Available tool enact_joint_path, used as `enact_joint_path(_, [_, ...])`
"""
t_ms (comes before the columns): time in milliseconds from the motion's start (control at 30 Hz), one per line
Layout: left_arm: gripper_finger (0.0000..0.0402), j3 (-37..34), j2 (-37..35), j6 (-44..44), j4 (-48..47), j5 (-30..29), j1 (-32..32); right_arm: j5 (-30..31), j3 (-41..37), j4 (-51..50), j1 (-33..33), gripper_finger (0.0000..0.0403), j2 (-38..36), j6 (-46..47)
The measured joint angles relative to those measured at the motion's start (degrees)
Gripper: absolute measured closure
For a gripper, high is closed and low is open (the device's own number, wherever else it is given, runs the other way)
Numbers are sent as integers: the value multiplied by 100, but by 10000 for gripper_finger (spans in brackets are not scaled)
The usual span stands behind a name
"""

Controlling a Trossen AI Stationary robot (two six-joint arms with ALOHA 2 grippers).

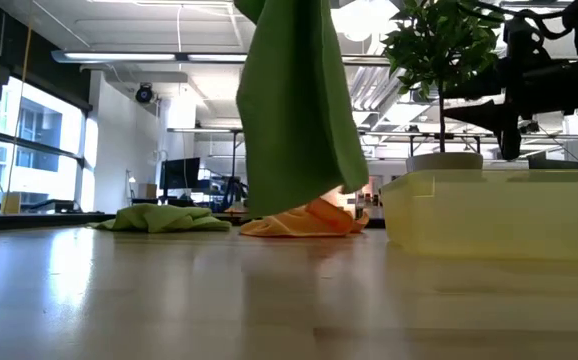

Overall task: Fold microfiber towels
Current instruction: Fold the bottom green microfiber cloth

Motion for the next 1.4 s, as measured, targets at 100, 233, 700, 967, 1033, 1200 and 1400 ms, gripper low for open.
enact_joint_path(100, [401, 0, 1, 44, 8, 0, 0, -5, 0, 124, 2, 286, 0, -80])
enact_joint_path(233, [401, 0, 1, 179, 88, 0, 0, -3, 0, 625, 0, 286, 0, -327])
enact_joint_path(700, [401, 2, 1, -277, 929, -544, 364, -303, 8, 2079, 157, 286, 336, -845])
enact_joint_path(967, [402, 2, 1, -1026, 923, -998, 753, -281, 987, 1765, 471, 286, 1377, -2871])
enact_joint_path(1033, [401, 2, 1, -1170, 923, -1059, 841, -281, 1335, 1377, 542, 286, 1661, -3220])
enact_joint_path(1200, [401, 2, 1, -1213, 925, -1067, 1016, 42, 2264, -142, 718, 286, 2477, -3513])
enact_joint_path(1400, [401, 2, 1, -1524, 930, -1071, 1148, 939, 3023, -881, 851, 286, 3550, -3777])
